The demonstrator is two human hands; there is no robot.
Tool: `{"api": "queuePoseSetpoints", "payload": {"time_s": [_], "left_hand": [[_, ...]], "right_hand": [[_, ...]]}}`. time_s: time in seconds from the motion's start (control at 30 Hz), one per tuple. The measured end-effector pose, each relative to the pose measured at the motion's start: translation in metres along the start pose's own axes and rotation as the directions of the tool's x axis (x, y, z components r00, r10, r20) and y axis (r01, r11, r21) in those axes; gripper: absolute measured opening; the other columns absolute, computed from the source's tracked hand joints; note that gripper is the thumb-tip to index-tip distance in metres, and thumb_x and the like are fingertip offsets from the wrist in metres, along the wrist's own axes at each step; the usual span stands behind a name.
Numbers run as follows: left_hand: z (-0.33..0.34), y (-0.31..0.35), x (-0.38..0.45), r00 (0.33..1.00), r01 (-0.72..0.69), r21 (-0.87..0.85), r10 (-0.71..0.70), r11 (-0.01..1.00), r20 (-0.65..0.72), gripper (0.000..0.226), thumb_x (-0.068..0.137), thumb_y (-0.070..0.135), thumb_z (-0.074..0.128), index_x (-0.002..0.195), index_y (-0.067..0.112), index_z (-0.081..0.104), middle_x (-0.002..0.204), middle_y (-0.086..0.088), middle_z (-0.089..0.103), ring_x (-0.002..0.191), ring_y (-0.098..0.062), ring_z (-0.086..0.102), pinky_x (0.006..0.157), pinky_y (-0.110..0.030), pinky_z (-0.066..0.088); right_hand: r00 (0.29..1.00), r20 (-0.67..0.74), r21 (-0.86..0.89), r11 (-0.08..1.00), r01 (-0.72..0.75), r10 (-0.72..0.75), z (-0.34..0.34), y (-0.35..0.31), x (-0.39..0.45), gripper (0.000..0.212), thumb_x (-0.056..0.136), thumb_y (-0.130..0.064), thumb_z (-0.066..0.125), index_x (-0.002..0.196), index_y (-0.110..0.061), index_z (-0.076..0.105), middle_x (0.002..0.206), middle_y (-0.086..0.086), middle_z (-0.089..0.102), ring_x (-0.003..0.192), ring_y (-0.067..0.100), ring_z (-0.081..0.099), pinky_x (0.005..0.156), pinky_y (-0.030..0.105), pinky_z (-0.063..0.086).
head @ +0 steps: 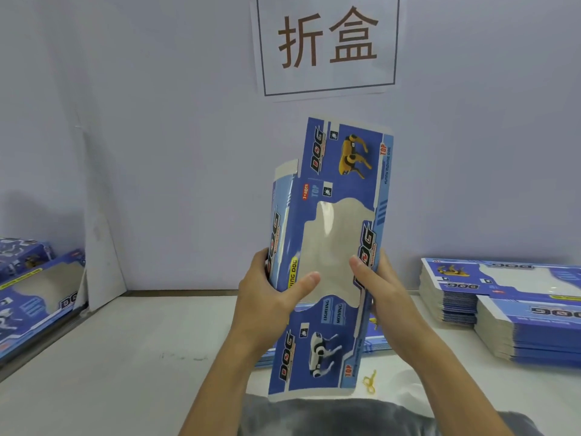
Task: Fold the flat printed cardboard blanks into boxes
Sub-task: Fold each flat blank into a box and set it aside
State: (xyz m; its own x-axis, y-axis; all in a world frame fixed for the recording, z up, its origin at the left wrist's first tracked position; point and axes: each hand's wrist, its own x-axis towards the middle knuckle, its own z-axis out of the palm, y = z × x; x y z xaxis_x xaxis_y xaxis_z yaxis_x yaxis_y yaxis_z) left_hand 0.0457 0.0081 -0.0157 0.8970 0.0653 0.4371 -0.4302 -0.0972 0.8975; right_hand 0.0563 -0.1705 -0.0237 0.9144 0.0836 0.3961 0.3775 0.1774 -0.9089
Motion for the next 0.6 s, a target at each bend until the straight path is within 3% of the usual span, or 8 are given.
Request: {"api": "queuePoseSetpoints", "payload": {"time_s": [0.13,0.23,0.37,0.43,0.5,0.6], "left_hand": [[0.000,-0.002,0.002,0.989,-0.023,0.106,0.038,0.994,-0.139,0.054,0.062,0.054,0.077,0.107,0.037,0.054,0.097,0.016,0.071,0.086,-0.001,0.071,0.067,-0.021,0.060],[0.003,-0.005,0.004,0.958,-0.042,0.256,0.112,0.966,-0.265,0.051,0.075,0.047,0.078,0.116,0.032,0.052,0.104,0.017,0.068,0.084,0.004,0.068,0.064,-0.010,0.054],[0.015,-0.004,0.001,0.930,-0.061,0.474,0.222,0.878,-0.293,0.066,0.078,0.052,0.075,0.130,0.024,0.045,0.115,0.008,0.065,0.087,-0.008,0.065,0.065,-0.008,0.045],[0.026,-0.001,-0.004,0.910,-0.075,0.612,0.305,0.787,-0.281,0.079,0.078,0.057,0.073,0.139,0.022,0.037,0.121,0.004,0.061,0.094,-0.009,0.058,0.068,-0.012,0.046],[0.035,0.000,-0.010,0.884,-0.076,0.740,0.389,0.669,-0.261,0.089,0.077,0.054,0.076,0.143,0.018,0.029,0.129,-0.004,0.056,0.105,-0.017,0.058,0.079,-0.031,0.054],[0.048,0.004,-0.016,0.811,-0.103,0.871,0.548,0.480,-0.206,0.087,0.073,0.042,0.082,0.137,0.009,0.035,0.126,-0.014,0.060,0.108,-0.032,0.061,0.082,-0.045,0.055]], "right_hand": [[0.989,-0.149,-0.127,0.992,-0.001,-0.018,0.002,-0.004,0.002,0.045,0.095,-0.046,0.052,0.138,-0.037,0.041,0.111,-0.007,0.067,0.089,-0.002,0.069,0.057,0.011,0.053],[0.942,-0.301,-0.284,0.957,0.058,-0.146,0.004,-0.008,0.004,0.043,0.097,-0.038,0.057,0.137,-0.037,0.041,0.117,-0.008,0.057,0.100,0.000,0.059,0.065,0.013,0.045],[0.954,-0.226,-0.388,0.917,0.096,-0.196,0.015,-0.017,0.002,0.030,0.097,-0.032,0.059,0.128,-0.030,0.055,0.114,-0.004,0.060,0.104,0.008,0.060,0.069,0.013,0.048],[0.977,-0.147,-0.312,0.945,0.100,-0.152,0.025,-0.022,-0.001,0.035,0.097,-0.033,0.060,0.130,-0.031,0.052,0.111,-0.009,0.062,0.097,0.002,0.065,0.067,0.010,0.049],[0.990,-0.089,-0.149,0.985,0.091,-0.105,0.034,-0.027,-0.003,0.045,0.092,-0.037,0.066,0.132,-0.038,0.044,0.107,-0.013,0.064,0.094,-0.003,0.067,0.065,0.009,0.052],[0.990,-0.110,-0.051,0.995,0.086,-0.091,0.041,-0.030,-0.004,0.055,0.079,-0.048,0.074,0.126,-0.039,0.047,0.101,-0.016,0.072,0.098,0.007,0.071,0.072,0.022,0.061]]}}
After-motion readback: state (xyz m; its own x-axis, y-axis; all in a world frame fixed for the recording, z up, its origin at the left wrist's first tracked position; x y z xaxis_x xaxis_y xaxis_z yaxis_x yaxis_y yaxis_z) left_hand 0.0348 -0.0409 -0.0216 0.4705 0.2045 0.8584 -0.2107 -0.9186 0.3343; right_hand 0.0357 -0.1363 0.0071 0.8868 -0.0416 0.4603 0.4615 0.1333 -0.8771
